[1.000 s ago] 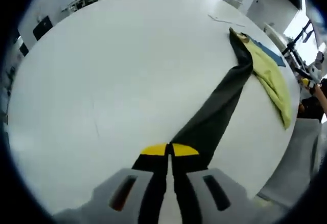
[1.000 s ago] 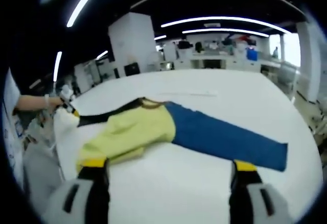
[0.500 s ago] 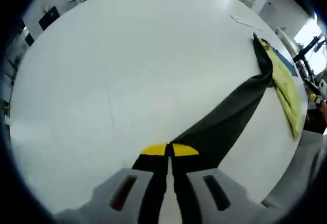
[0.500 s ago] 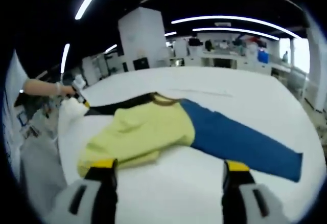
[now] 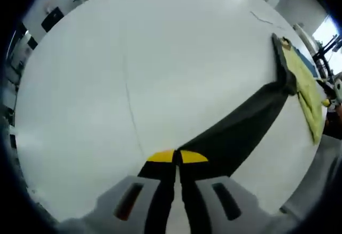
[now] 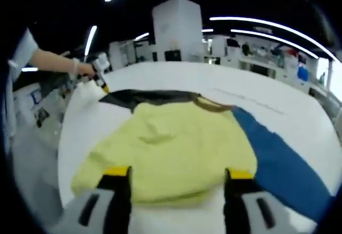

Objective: Fold the garment on the visible template until the final outline fits inside the template.

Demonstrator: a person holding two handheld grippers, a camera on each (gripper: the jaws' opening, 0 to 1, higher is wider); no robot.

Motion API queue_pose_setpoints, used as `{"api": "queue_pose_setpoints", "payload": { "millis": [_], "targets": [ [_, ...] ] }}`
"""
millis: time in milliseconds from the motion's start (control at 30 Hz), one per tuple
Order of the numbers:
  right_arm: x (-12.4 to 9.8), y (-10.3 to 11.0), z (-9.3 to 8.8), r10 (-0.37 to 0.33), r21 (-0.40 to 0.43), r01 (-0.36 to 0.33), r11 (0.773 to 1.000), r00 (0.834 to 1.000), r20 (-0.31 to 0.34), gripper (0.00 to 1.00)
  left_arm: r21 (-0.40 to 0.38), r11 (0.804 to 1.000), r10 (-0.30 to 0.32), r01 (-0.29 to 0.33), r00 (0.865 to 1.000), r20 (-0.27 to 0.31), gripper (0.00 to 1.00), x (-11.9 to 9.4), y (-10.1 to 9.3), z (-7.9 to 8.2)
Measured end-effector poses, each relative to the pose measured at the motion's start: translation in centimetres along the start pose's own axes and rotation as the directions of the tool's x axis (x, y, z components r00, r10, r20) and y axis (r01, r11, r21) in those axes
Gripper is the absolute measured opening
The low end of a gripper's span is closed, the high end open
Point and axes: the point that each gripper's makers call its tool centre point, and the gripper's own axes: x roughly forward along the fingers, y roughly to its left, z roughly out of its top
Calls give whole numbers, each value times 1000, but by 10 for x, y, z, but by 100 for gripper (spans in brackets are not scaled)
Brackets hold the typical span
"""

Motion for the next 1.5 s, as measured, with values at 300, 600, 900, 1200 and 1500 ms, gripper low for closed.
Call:
{"api": "queue_pose_setpoints", "payload": {
  "millis": [300, 600, 900, 1200, 1500],
  "targets": [
    [2, -1, -25, 4, -15, -5, 1000, 996, -87, 65, 72, 997, 41, -39, 999, -31, 0, 1, 16, 0],
    [3, -4, -29, -4, -12, 3, 1000, 995, -101, 65, 104, 994, 47, -41, 997, -57, 0, 2, 21, 0],
    [4, -7, -30, -12, -6, 11, 1000, 995, -102, 65, 107, 992, 65, -60, 997, -42, 0, 3, 22, 1],
    [-9, -4, -31, -6, 12, 7, 1000, 995, -96, 75, 140, 985, 83, -101, 989, 126, 27, -8, 10, -4],
    [-32, -2, -39, -21, 24, 23, 999, 996, -90, 79, 208, 973, 30, -100, 948, 317, 65, -28, -16, 13]
  ]
}}
